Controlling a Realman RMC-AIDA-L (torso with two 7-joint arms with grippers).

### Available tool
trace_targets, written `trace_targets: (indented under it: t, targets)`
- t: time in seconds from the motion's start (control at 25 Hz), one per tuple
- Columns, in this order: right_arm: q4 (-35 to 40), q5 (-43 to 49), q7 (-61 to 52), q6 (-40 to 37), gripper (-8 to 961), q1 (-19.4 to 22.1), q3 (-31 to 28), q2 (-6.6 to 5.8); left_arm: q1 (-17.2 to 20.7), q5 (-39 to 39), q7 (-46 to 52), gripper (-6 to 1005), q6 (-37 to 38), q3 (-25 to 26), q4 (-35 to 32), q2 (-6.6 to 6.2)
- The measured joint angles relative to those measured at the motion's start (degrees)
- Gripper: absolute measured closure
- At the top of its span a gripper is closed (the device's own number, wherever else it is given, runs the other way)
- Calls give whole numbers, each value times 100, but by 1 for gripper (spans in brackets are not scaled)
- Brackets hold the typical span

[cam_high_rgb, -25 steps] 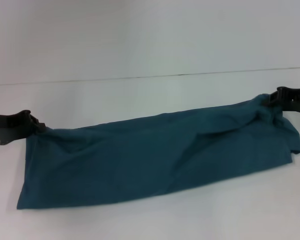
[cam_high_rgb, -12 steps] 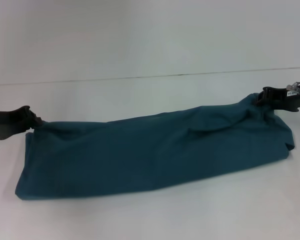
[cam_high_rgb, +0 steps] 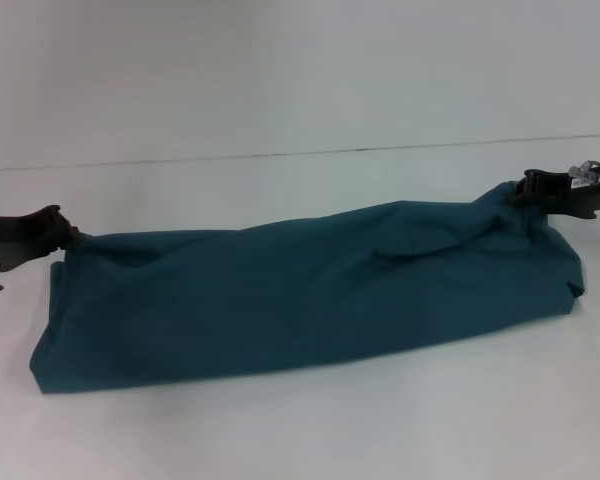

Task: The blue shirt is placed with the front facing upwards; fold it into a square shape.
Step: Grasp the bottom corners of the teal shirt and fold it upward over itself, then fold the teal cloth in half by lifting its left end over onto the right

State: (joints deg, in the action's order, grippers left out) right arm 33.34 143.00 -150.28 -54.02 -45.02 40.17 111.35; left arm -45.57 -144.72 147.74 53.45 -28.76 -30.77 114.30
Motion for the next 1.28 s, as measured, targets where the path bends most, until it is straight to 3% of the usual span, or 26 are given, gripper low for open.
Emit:
trace_targets:
  t: [0.4, 0.64, 0.88, 0.96, 1.16, 1.2, 1.28]
  targets:
    - [-29, -1, 40, 96, 796, -108, 95, 10, -10, 51, 38, 975, -217, -163, 29, 45]
    - [-13, -1, 56, 97, 795, -153, 135, -65, 137, 205, 55, 967, -252, -148, -71, 49]
    - [-25, -9, 26, 110, 627, -98, 126, -178, 252, 345, 64, 798, -256, -148, -150, 38]
    - [-21, -16, 10, 121, 571, -71, 75, -219, 269, 357, 65, 694, -257, -147, -189, 38]
    - [3, -66, 2, -124, 326, 25, -184, -395, 385, 515, 62, 429, -107, -148, -368, 62]
    - [12, -72, 15, -268, 318, 42, -255, -435, 410, 581, 48, 374, -46, -151, -387, 60]
    - [52, -89, 82, -593, 303, 77, -369, -491, 499, 844, -38, 372, 247, -169, -473, 42]
